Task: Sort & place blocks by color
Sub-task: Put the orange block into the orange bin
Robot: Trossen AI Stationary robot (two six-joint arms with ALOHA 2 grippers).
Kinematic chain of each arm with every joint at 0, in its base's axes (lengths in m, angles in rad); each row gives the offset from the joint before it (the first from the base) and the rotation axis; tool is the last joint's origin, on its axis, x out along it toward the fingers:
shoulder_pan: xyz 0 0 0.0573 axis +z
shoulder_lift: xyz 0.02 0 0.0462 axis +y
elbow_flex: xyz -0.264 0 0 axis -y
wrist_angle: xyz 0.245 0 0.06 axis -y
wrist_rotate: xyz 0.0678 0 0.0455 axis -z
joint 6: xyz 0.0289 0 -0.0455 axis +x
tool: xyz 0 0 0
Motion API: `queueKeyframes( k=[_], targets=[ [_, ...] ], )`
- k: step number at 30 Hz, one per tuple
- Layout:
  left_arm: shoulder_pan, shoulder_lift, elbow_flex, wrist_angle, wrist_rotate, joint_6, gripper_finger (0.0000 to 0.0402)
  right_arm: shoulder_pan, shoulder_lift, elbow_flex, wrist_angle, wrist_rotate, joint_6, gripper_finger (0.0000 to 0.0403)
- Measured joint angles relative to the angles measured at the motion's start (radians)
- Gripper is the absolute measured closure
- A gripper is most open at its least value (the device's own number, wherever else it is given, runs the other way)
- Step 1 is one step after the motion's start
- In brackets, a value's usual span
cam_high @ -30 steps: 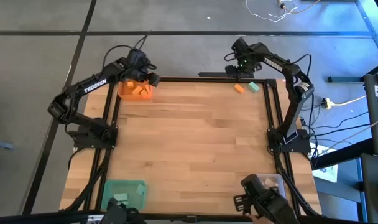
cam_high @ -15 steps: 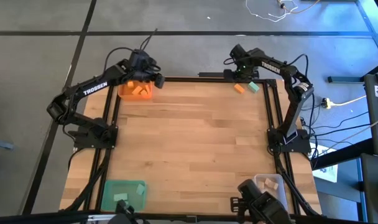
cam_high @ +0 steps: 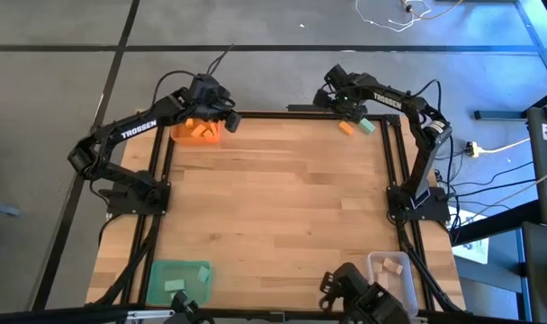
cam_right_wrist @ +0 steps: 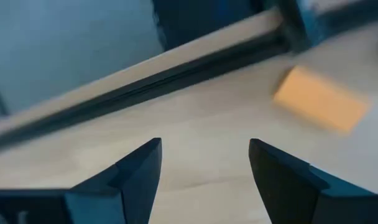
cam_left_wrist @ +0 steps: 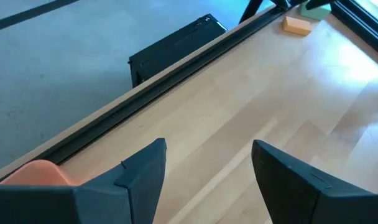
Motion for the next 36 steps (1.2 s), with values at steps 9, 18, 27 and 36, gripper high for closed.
queueKeyframes(
  k=[9,18,27,36],
  targets=[
    [0.0,0.0,0.0,0.0,0.0,0.038,0.0174,0.083,0.0,0.0,-0.019,0.133,0.323,0.0162],
    [0.0,0.0,0.0,-0.004,0.0,0.053,0.0174,0.093,0.0,0.0,-0.105,0.261,0.579,0.0162],
    [0.001,0.001,0.0,-0.004,0.0,0.053,0.0174,0.068,0.071,0.0,-0.212,0.258,0.733,0.0162],
    [0.001,0.001,0.0,-0.004,-0.001,0.053,0.0174,0.014,0.121,0.0,-0.188,0.292,0.75,0.0162]
  ],
)
